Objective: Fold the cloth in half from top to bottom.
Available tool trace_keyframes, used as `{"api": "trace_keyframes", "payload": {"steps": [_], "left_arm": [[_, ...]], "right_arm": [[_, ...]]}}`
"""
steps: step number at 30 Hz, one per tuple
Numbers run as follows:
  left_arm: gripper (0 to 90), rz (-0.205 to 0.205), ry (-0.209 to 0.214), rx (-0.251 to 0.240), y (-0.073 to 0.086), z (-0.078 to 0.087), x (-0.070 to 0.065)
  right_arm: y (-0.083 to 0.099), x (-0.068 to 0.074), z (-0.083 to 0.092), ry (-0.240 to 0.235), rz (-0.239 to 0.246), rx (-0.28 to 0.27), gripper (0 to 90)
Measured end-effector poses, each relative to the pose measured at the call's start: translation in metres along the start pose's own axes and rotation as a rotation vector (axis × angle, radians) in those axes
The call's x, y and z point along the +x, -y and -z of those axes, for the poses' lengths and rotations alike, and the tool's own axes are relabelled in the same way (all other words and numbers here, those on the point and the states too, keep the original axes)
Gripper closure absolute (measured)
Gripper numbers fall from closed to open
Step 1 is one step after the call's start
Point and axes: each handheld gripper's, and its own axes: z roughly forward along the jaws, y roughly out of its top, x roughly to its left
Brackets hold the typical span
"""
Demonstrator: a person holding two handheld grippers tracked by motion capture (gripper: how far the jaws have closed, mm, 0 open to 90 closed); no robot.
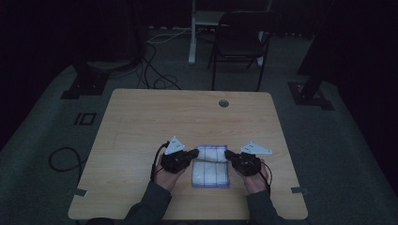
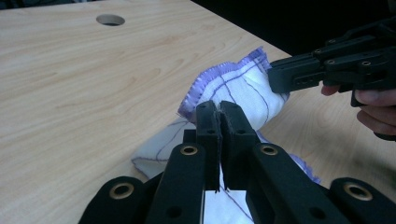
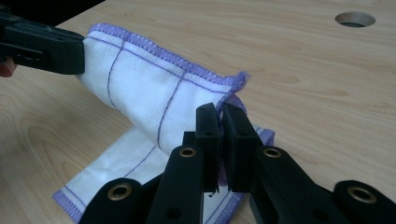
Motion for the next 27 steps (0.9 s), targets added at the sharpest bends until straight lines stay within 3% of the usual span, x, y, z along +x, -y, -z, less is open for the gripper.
{"api": "trace_keyframes", "payload": {"steps": [27], "left_arm": [[85.7,0.034,0.022,0.045,0.026,0.001,-0.009]], "right_arm": [[0.019,0.005,0.0,-0.025,-0.001,0.057,86.2]]}}
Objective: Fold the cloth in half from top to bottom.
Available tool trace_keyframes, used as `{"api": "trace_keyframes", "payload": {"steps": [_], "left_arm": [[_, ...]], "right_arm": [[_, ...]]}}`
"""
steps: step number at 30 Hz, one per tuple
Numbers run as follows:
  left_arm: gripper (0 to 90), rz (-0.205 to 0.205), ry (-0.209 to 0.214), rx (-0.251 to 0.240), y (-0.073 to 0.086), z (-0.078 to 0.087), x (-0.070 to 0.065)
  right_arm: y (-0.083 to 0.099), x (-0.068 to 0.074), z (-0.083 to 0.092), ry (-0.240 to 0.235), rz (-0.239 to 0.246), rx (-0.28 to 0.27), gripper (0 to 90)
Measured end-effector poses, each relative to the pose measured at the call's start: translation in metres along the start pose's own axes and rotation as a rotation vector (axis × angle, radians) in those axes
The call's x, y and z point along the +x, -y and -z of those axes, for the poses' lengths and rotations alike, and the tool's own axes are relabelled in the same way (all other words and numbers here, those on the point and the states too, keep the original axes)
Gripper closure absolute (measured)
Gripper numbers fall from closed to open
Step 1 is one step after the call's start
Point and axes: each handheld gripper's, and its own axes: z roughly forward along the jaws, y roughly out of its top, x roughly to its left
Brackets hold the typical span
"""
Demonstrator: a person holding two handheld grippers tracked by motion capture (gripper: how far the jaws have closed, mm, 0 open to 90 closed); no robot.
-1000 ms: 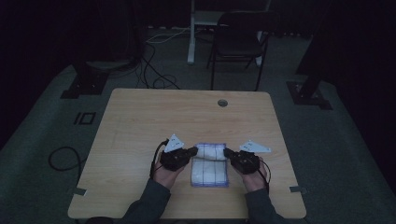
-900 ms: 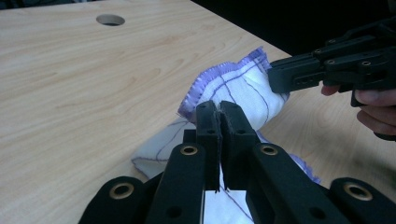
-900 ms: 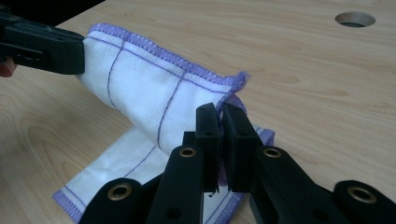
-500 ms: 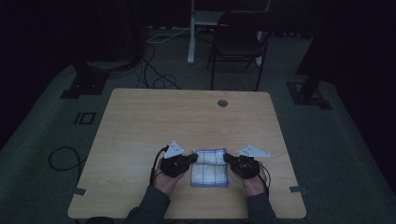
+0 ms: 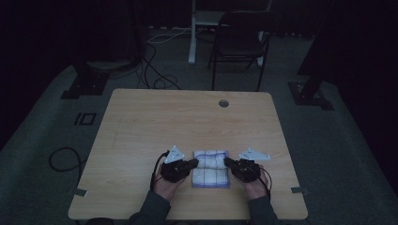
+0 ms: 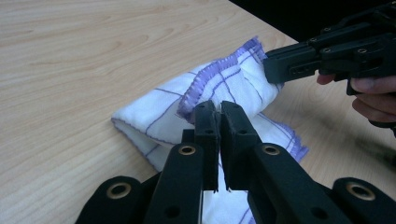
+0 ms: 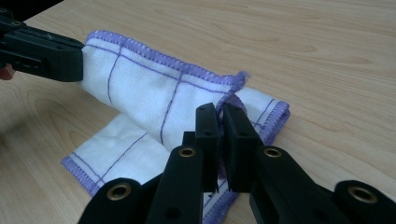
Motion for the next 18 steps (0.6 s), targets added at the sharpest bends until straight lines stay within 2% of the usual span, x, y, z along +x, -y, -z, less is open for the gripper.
{"api": "trace_keyframes", "payload": {"steps": [6,10,18], "left_arm": [[83.9,0.004,0.022,-0.007,0.003,0.005,-0.005],[83.4,0.0,0.02,-0.019,0.001,0.007,-0.006],[82.9,0.022,-0.006,-0.001,0.001,0.002,0.006]], "right_arm": [[0.006,0.0,0.0,-0.006,-0.007,0.016,86.1],[0.008,0.002,-0.001,-0.012,-0.002,0.027,86.1],[0.01,0.004,0.0,-0.017,0.008,0.038,85.5]]}}
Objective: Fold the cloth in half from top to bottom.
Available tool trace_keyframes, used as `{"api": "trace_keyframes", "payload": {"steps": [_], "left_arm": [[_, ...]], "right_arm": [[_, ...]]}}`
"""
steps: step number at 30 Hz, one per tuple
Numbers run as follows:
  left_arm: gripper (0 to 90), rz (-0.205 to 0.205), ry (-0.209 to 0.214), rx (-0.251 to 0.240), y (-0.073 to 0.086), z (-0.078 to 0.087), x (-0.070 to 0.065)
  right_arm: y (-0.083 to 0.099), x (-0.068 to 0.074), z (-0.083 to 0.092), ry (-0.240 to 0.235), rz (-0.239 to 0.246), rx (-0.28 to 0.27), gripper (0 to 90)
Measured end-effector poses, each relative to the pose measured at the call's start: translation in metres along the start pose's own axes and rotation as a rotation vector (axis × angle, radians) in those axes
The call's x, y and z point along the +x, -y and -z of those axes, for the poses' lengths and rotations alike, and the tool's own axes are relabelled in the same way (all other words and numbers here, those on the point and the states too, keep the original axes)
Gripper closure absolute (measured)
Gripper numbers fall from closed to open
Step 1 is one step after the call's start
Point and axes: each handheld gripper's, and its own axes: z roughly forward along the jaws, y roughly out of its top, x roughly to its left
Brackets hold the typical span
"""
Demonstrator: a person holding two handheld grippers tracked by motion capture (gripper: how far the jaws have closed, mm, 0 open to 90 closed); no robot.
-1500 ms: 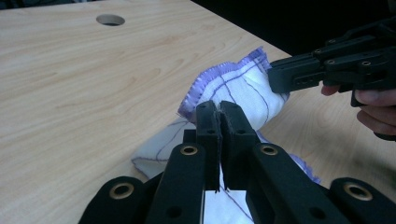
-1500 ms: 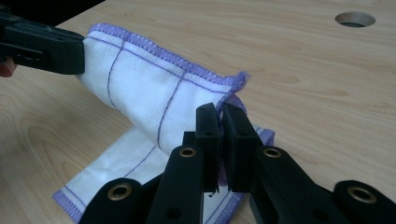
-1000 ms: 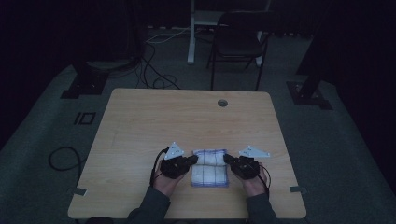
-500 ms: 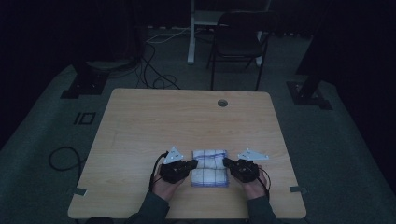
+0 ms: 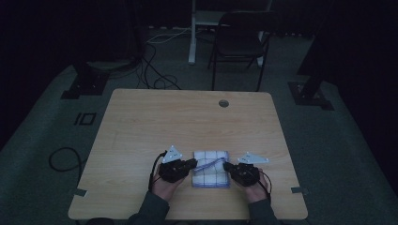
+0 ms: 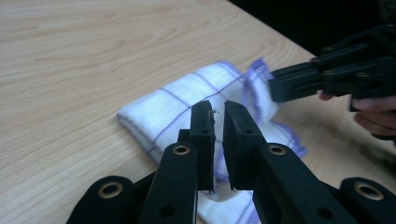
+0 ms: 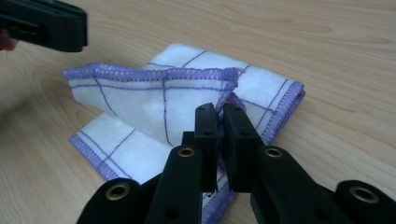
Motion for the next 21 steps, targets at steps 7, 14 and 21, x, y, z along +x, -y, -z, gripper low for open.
{"api": "trace_keyframes", "payload": {"steps": [7,14,21], "left_arm": [[82.8,0.011,-0.012,0.04,0.006,-0.012,0.006],[82.0,0.011,-0.005,0.053,0.011,-0.015,0.005],[81.8,0.006,-0.004,0.06,0.013,-0.017,0.003]], "right_arm": [[0.003,0.001,0.0,0.003,0.01,0.012,85.1],[0.006,0.001,0.003,0.001,0.01,0.019,81.6],[0.009,0.0,0.007,-0.002,0.007,0.022,76.3]]}}
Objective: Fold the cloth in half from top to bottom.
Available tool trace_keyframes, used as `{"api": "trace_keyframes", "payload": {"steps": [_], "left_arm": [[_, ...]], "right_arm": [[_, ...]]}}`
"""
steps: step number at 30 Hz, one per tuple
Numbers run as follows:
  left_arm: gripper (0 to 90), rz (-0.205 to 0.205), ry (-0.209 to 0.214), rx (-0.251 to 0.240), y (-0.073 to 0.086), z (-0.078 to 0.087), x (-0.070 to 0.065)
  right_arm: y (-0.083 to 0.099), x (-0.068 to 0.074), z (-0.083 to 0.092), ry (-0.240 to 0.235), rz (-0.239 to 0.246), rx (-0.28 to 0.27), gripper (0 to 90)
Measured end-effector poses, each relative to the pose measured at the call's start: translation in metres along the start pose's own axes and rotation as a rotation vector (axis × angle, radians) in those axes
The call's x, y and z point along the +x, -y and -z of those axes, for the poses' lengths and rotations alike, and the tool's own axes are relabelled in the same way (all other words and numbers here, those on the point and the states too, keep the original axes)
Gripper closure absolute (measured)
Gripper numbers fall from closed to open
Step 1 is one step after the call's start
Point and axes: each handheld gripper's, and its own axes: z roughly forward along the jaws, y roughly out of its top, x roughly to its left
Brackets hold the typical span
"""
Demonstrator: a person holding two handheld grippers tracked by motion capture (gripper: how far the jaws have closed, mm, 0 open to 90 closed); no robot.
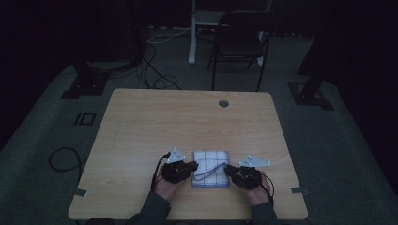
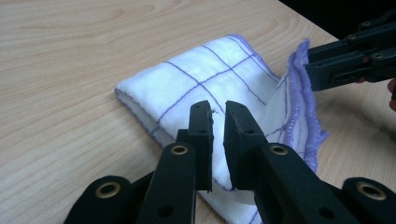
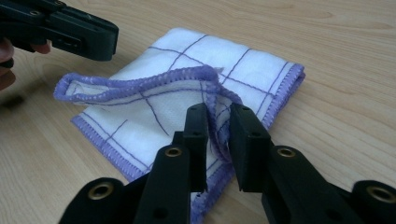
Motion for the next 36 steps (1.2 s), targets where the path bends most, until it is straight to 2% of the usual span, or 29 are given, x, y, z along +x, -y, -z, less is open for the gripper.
{"api": "trace_keyframes", "payload": {"steps": [4,12,24,29,31,36], "left_arm": [[81.7,0.003,-0.001,0.012,0.004,-0.004,0.0],[81.7,0.013,-0.021,0.03,0.008,-0.008,0.007],[81.1,0.001,-0.038,0.024,0.008,-0.005,0.008],[77.7,-0.037,-0.076,0.019,0.008,0.004,0.009],[77.0,-0.046,-0.096,0.018,0.009,0.008,0.011],[71.2,-0.034,-0.133,0.021,0.015,0.016,0.019]], "right_arm": [[0.002,-0.003,0.003,0.003,-0.002,-0.003,73.8],[0.008,-0.018,0.012,0.037,-0.05,-0.024,71.9],[0.01,-0.031,0.013,0.067,-0.084,-0.035,68.6],[0.009,-0.037,0.01,0.11,-0.067,-0.017,64.0],[0.009,-0.038,0.009,0.113,-0.068,-0.012,63.4],[0.007,-0.039,0.009,0.125,-0.059,-0.011,61.3]]}}
